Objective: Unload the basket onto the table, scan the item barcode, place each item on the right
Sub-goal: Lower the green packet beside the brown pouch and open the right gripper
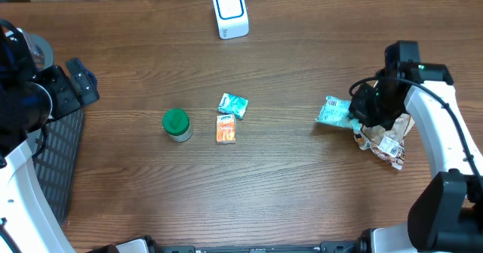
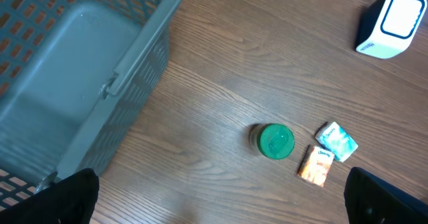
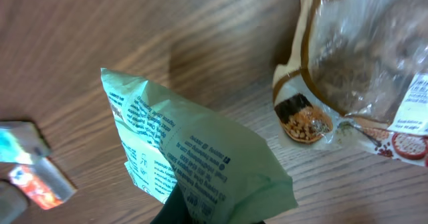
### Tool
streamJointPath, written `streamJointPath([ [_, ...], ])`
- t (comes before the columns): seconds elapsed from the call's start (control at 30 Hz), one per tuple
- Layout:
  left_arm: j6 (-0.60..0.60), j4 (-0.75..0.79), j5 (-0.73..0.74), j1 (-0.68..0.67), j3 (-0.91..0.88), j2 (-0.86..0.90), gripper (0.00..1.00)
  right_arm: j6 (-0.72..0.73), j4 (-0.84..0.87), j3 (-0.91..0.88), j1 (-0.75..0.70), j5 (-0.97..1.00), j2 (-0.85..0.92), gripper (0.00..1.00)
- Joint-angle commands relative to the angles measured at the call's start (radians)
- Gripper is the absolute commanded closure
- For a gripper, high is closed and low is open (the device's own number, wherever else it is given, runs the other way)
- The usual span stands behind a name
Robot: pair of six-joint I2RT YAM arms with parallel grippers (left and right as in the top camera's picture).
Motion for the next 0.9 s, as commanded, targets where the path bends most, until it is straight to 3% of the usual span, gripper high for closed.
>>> streamJointPath([
  [0.0,0.019,0.002,0.004,0.003,0.006,-0.003,0.00,-0.011,0.026,-0.049,-0.002,-0.011,-0.012,0.96],
  [0.73,0.019,0.002,0.004,0.003,0.006,-0.003,0.00,-0.015,0.058,-0.075,-0.002,-0.011,-0.012,0.96],
  [0.83,0.019,0.002,0.004,0.003,0.006,-0.003,0.00,-0.015,0.055,-0.082,-0.002,-0.003,-0.012,0.80],
  [0.87,0.019,0.002,0.004,0.003,0.006,-0.003,0.00,-0.016,0.051,-0.082,-0.002,0.001,-0.012,0.70],
])
